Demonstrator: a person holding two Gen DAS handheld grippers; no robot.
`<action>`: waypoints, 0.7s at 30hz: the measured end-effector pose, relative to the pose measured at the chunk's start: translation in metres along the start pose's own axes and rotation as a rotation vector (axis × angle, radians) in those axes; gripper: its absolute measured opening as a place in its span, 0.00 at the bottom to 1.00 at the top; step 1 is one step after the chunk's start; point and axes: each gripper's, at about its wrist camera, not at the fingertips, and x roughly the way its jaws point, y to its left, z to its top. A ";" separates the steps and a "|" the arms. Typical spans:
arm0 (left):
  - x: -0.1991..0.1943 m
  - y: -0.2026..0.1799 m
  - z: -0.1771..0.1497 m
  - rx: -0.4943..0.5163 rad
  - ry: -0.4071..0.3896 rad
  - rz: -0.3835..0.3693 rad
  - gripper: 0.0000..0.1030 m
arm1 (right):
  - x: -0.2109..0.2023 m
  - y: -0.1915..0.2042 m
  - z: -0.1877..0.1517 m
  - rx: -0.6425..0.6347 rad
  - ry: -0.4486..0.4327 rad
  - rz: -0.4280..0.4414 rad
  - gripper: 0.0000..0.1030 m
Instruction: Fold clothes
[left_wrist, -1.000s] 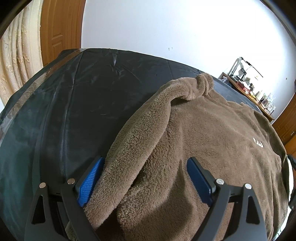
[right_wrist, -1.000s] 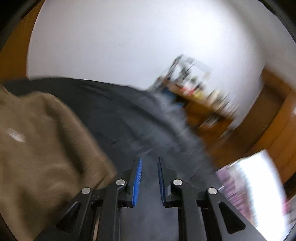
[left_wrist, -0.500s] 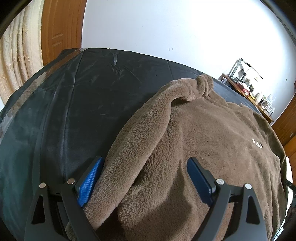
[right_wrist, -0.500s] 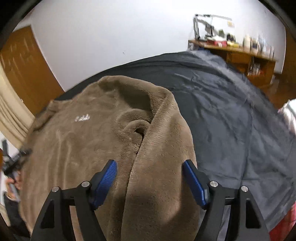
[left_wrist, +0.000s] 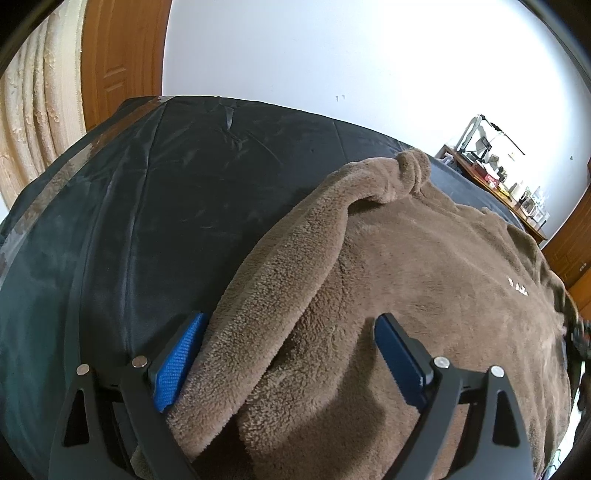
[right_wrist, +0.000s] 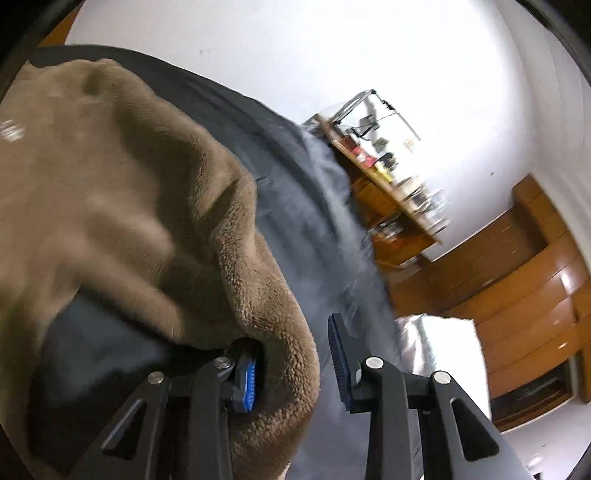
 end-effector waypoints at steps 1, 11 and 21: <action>0.000 0.000 0.000 0.000 0.000 -0.001 0.92 | 0.008 0.000 0.012 -0.022 -0.020 -0.056 0.33; 0.004 -0.003 0.002 0.023 0.009 0.021 0.94 | 0.070 0.005 0.076 -0.260 -0.042 -0.371 0.79; 0.005 -0.006 0.005 0.035 0.018 0.021 0.96 | 0.016 -0.023 0.062 -0.069 -0.066 -0.032 0.79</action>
